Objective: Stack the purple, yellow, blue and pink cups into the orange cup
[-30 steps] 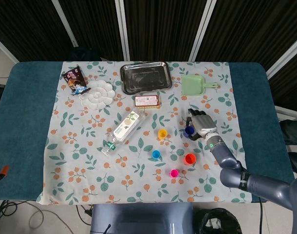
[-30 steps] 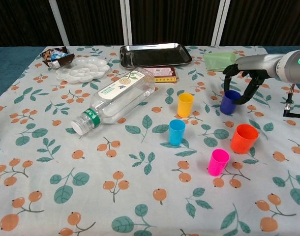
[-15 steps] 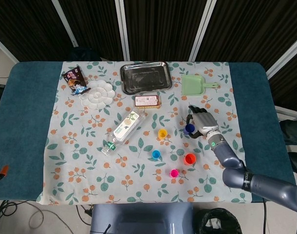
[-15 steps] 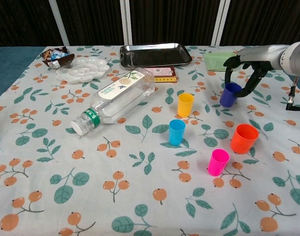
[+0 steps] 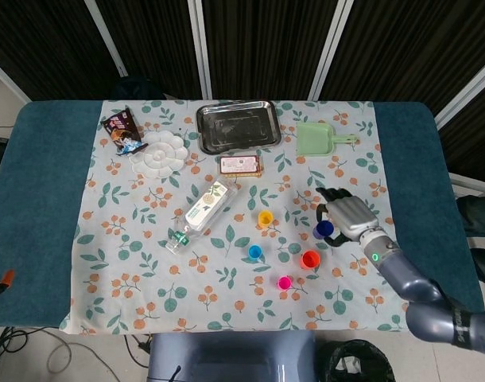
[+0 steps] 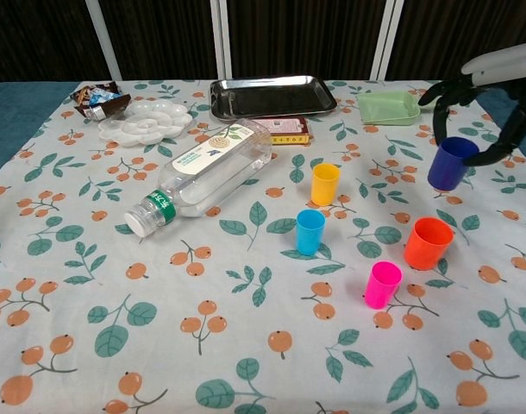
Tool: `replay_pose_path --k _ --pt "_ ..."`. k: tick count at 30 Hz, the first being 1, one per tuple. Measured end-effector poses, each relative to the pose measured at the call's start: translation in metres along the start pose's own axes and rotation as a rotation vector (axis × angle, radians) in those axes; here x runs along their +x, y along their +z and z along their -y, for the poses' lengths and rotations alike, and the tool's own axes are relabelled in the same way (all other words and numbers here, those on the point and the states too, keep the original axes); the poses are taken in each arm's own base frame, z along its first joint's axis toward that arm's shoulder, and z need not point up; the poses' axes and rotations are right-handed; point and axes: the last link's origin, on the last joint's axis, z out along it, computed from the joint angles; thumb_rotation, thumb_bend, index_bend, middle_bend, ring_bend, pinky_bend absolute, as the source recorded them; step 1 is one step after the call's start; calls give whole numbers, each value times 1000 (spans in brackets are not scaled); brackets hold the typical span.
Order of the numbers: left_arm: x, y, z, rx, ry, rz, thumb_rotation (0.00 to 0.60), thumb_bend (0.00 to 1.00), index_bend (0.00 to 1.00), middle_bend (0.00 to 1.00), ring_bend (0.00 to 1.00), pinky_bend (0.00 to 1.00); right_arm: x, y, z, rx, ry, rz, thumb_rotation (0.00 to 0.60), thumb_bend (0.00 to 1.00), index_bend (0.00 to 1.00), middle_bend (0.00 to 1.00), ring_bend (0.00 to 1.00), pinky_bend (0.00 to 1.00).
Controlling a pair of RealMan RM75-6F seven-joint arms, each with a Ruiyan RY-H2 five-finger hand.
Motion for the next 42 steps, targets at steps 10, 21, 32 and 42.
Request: replay_pose_path --k 10,21,32,42 --pt "0 -1 0 0 2 2 600 223 134 69 5 0 -11 -57 5 68 -30 26 600 396 495 4 64 89" --pt "-1 -1 0 5 0 4 600 223 134 68 6 0 -27 -66 9 102 -54 -40 600 397 495 4 64 90" --pt "-1 0 -1 0 6 4 600 223 134 68 6 0 -36 -53 19 113 -47 -50 600 396 495 4 64 90" --pt "-1 0 -1 1 6 2 600 223 134 68 6 0 -39 -35 21 90 -26 -51 600 397 495 4 65 90"
